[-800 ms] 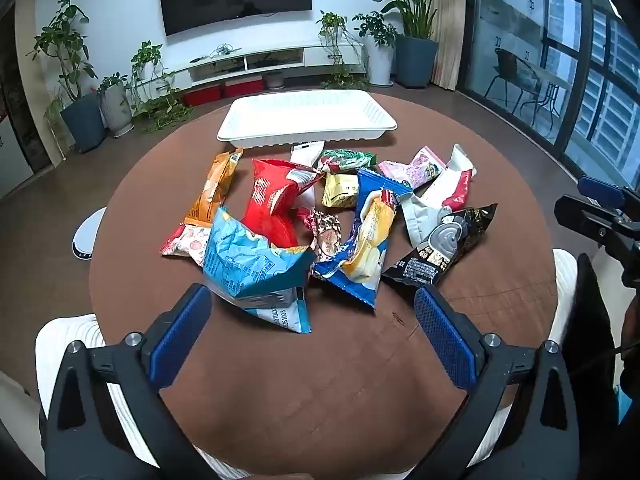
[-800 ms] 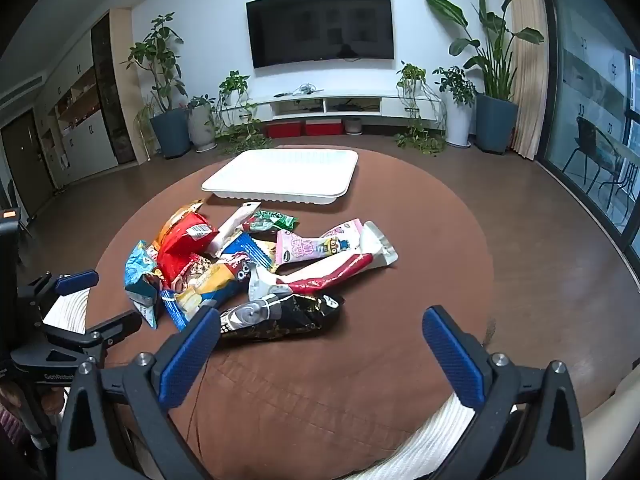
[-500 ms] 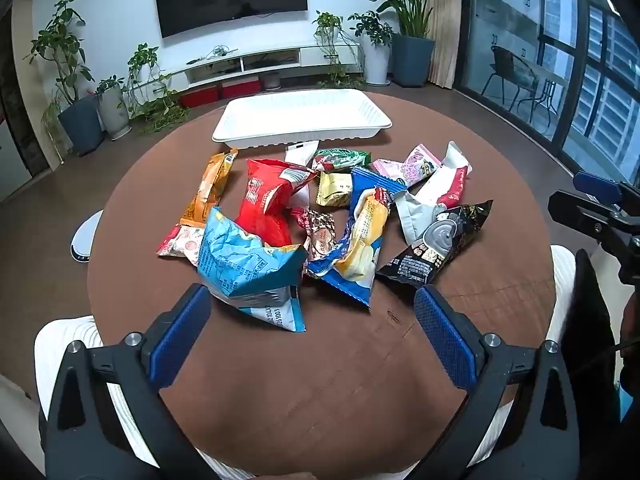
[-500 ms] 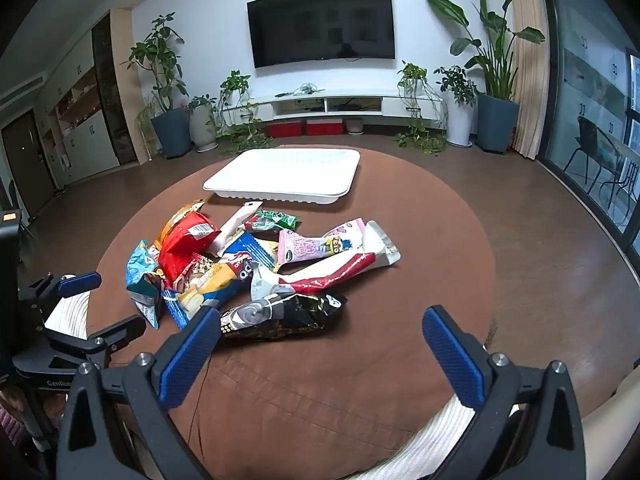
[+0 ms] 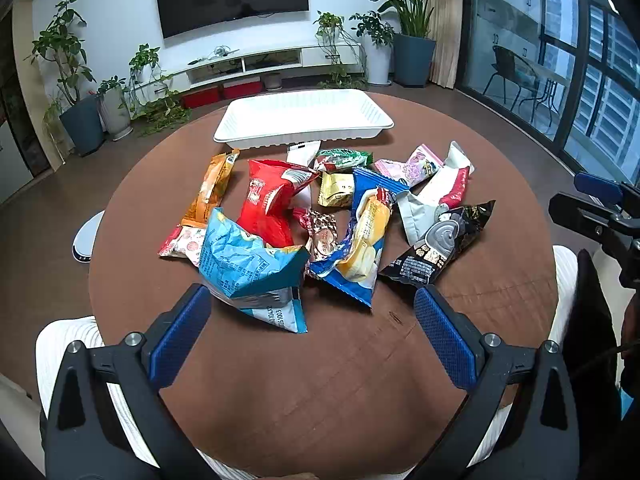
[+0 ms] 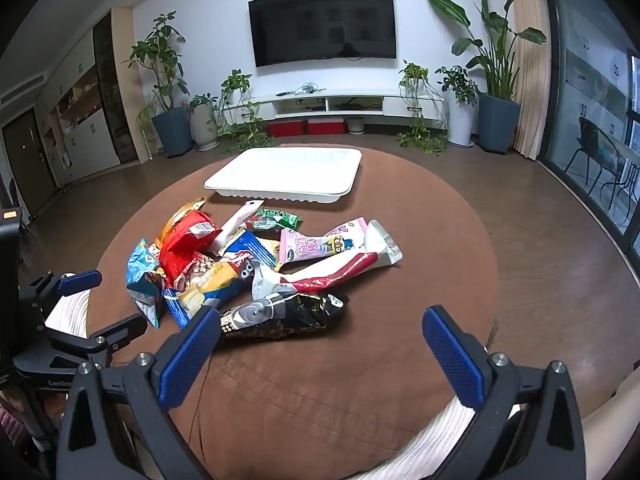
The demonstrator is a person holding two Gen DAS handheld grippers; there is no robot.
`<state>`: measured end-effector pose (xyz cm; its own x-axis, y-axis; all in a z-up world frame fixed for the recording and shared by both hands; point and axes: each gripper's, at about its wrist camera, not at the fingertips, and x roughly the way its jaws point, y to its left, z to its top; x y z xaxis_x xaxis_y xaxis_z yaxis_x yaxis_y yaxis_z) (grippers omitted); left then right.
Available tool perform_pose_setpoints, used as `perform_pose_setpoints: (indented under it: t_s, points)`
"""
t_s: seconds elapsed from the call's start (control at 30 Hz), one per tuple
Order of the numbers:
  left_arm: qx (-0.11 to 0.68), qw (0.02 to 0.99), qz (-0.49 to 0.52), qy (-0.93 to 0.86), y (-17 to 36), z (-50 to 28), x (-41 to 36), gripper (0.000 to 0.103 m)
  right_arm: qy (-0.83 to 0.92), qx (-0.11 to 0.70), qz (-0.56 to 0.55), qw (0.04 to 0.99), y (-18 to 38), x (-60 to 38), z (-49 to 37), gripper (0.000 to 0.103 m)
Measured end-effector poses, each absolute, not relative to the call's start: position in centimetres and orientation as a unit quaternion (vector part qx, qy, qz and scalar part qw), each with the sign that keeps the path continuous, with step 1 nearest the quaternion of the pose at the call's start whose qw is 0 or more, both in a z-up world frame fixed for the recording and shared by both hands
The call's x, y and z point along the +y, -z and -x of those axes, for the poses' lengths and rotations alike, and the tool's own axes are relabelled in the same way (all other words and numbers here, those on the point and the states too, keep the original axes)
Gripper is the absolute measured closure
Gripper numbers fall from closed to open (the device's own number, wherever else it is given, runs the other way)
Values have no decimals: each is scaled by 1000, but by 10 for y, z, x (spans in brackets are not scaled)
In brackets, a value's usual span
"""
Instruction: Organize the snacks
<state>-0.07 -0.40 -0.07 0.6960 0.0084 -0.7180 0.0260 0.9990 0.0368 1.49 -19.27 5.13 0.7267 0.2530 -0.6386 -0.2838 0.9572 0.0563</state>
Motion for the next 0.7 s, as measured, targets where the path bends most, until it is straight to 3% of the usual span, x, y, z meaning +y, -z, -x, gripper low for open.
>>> perform_pose_setpoints:
  t_s: [0.7]
  points:
    - [387,922,-20,-2,-1,1,-2,0,-144,340,23,929,-51,-191,-13,0]
